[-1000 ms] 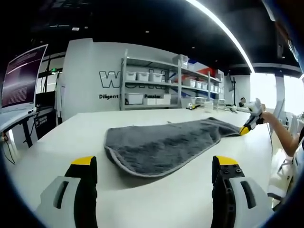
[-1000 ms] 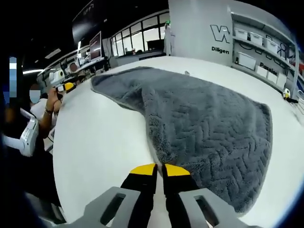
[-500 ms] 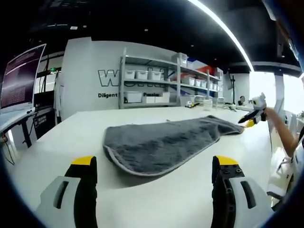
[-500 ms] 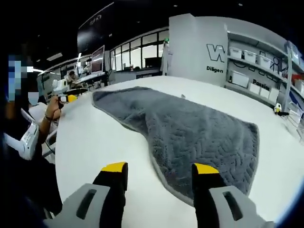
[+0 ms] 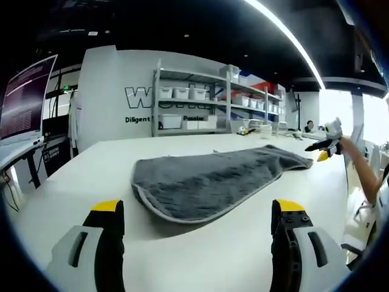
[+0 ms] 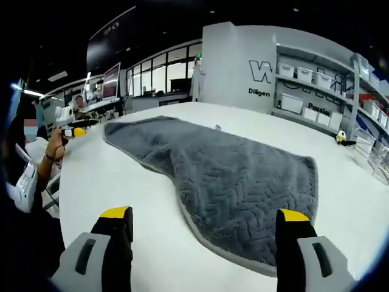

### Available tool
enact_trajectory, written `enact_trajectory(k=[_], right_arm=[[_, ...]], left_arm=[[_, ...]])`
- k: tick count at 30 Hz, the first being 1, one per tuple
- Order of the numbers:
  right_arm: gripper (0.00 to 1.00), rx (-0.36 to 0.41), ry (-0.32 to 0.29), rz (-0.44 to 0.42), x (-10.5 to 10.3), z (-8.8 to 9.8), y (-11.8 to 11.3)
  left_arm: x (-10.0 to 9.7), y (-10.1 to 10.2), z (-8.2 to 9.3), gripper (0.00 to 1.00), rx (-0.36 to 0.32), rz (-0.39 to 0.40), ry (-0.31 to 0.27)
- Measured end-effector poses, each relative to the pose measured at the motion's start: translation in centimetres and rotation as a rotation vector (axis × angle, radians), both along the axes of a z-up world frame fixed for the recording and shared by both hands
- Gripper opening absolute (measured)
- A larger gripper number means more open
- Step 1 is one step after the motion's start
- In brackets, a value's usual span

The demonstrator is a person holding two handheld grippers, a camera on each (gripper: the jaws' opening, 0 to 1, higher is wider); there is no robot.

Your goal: Open the folded towel by lifting each exposed corner and separating the folded layers until the towel lies flat within the target outline without major curled edges

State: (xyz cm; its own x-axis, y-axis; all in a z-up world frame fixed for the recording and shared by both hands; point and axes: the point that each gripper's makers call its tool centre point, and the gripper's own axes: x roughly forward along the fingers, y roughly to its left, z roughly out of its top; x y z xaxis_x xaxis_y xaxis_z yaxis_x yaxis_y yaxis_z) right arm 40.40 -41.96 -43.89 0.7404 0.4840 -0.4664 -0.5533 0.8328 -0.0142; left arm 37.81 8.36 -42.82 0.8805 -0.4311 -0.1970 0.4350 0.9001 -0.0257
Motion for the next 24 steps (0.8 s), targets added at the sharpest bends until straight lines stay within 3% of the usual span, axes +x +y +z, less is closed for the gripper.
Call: enact_trajectory(k=[6, 10, 13, 19, 24], right_arm=[[0.99, 0.02, -0.033, -0.039, 0.7, 0.9, -1.4], [0.99, 0.029, -0.044, -0.029, 0.4, 1.2, -0.9], [0.98, 0.029, -0.047, -0.023, 0.1, 1.1, -0.4], [0.97, 0.018, -0.045, -0.007, -0.9, 0.5, 1.2], [0.96, 0.013, -0.041, -0.013, -0.7, 0.4, 0.6]], left_arm=[[0.6, 0.5, -1.0, 0.99, 0.024, 0.006, 0.027], [1.2, 1.2, -1.2, 0.95, -0.006, 0.021, 0.041], [1.9, 2.2, -1.1, 0.89, -0.024, 0.055, 0.042], [3.4, 3.6, -1.4, 0.61, -0.07, 0.096, 0.066], [4.3, 4.1, -2.2, 0.57, -0.047, 0.109, 0.092]])
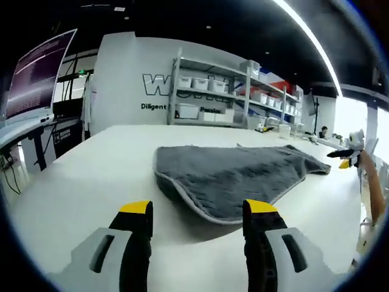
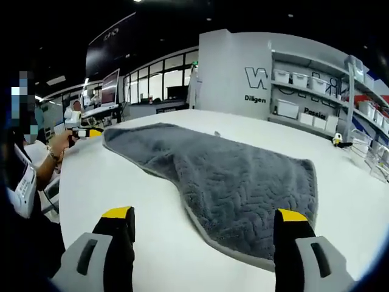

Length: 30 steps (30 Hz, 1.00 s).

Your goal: Open the folded towel by lifting each exposed corner and separating the folded layers until the towel lies flat within the target outline without major curled edges

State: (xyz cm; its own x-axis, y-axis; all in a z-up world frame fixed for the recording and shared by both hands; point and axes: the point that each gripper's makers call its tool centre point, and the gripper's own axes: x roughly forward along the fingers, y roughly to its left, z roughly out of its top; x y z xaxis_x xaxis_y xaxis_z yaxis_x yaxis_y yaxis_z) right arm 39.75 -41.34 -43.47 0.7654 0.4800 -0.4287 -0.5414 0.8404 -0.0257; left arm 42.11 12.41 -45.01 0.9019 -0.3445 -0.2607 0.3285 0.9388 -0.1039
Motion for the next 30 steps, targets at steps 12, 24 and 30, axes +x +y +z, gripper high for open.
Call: enact_trajectory(k=[12, 24, 30], right_arm=[[0.98, -0.006, 0.036, -0.014, -0.4, -1.3, -0.5], [0.98, -0.018, 0.039, 0.008, -0.1, -1.1, 0.0], [0.98, -0.028, 0.041, 0.018, -0.1, -1.1, 0.5]], left_arm=[[1.7, 0.7, -0.4, 0.18, -0.002, 0.0, 0.009], [1.4, 1.0, -1.1, 0.04, 0.084, -0.021, 0.017], [1.0, 1.7, -1.7, 0.04, 0.119, -0.013, 0.05]])
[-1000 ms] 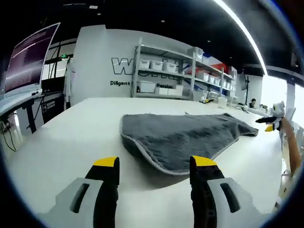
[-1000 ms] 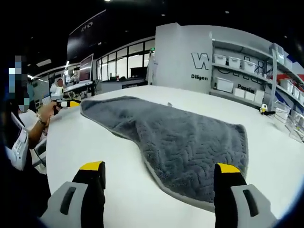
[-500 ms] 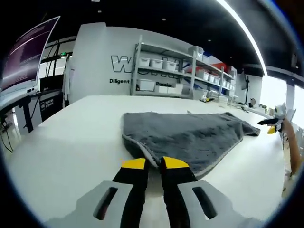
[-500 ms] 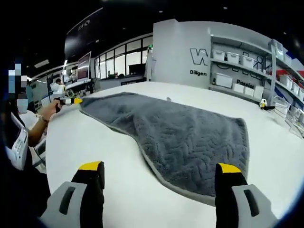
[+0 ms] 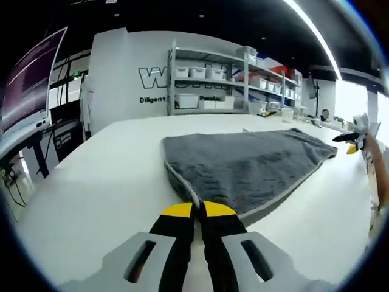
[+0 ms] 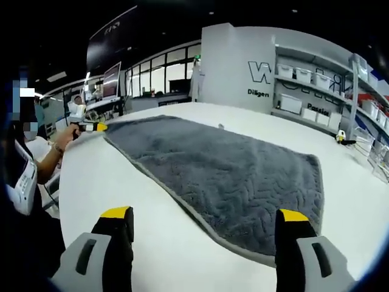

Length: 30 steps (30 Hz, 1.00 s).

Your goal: Open the folded towel by lifting each exposed corner and separating the folded layers until the towel lies flat within the target outline without major curled edges

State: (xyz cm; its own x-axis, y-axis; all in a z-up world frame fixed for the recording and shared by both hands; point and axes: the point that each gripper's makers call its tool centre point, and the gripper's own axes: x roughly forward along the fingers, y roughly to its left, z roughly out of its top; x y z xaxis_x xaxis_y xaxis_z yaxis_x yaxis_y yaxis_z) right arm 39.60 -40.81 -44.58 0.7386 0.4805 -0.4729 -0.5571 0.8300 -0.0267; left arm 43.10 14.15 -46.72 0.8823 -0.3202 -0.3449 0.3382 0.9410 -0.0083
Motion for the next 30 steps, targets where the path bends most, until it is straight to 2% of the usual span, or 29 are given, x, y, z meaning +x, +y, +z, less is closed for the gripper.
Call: enact_trajectory(k=[9, 17, 20, 25, 30], right_arm=[[0.98, -0.02, 0.007, 0.017, -0.4, -0.2, 0.9], [0.98, -0.027, 0.008, 0.019, -0.8, -0.3, 1.2], [0.98, -0.03, 0.009, 0.018, -0.7, -0.4, 1.0], [0.98, -0.034, 0.015, 0.021, -0.9, -0.7, 1.0], [0.98, -0.036, 0.017, 0.022, -1.0, -0.9, 1.2]], left_arm=[[-0.6, 0.8, -1.8, 0.06, 0.073, 0.004, 0.058], [-0.3, 1.2, -2.1, 0.09, 0.102, 0.023, 0.059], [-0.2, 1.6, -2.0, 0.13, 0.119, 0.039, 0.051], [0.0, 2.6, -1.7, 0.27, 0.158, 0.083, 0.029], [0.0, 3.3, -1.5, 0.39, 0.156, 0.119, 0.016]])
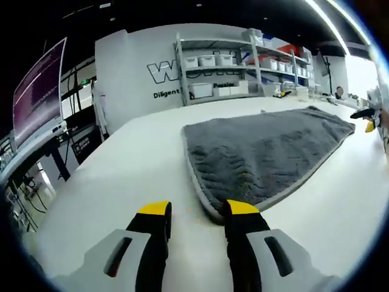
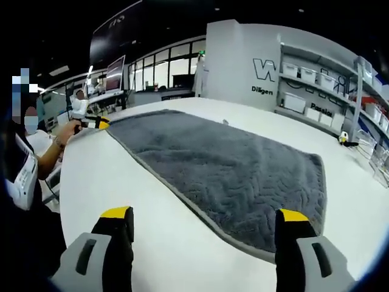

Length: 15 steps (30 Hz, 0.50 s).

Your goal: Open the folded towel by lifting each exposed corner and separating the folded layers until the towel lies flat within the target outline without major curled edges

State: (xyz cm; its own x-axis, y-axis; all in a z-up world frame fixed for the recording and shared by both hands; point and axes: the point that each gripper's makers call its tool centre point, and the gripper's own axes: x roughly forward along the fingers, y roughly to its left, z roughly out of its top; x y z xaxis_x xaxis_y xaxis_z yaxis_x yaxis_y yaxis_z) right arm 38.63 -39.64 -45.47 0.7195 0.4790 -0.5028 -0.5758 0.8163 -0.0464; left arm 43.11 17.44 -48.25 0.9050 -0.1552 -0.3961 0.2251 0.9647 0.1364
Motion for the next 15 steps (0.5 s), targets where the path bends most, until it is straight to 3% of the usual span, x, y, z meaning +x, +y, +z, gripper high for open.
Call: enact_trajectory(k=[5, 8, 12, 15], right_arm=[[0.98, -0.003, 0.004, -0.001, -0.3, -0.3, 0.3], [0.99, -0.003, 0.005, -0.003, -0.2, -0.2, 0.1], [0.99, -0.001, 0.006, -0.004, -0.2, -0.3, 0.1], [0.99, -0.001, 0.008, -0.009, -0.3, -0.4, 0.2]], left_arm=[[-0.1, 0.1, 1.2, 0.73, -0.047, 0.008, -0.061], [-0.3, -0.4, 1.6, 0.87, -0.076, -0.011, -0.07], [-0.6, -1.4, 2.8, 0.92, -0.127, -0.049, -0.13], [-1.0, -2.1, 3.1, 1.0, -0.136, -0.074, -0.138]])
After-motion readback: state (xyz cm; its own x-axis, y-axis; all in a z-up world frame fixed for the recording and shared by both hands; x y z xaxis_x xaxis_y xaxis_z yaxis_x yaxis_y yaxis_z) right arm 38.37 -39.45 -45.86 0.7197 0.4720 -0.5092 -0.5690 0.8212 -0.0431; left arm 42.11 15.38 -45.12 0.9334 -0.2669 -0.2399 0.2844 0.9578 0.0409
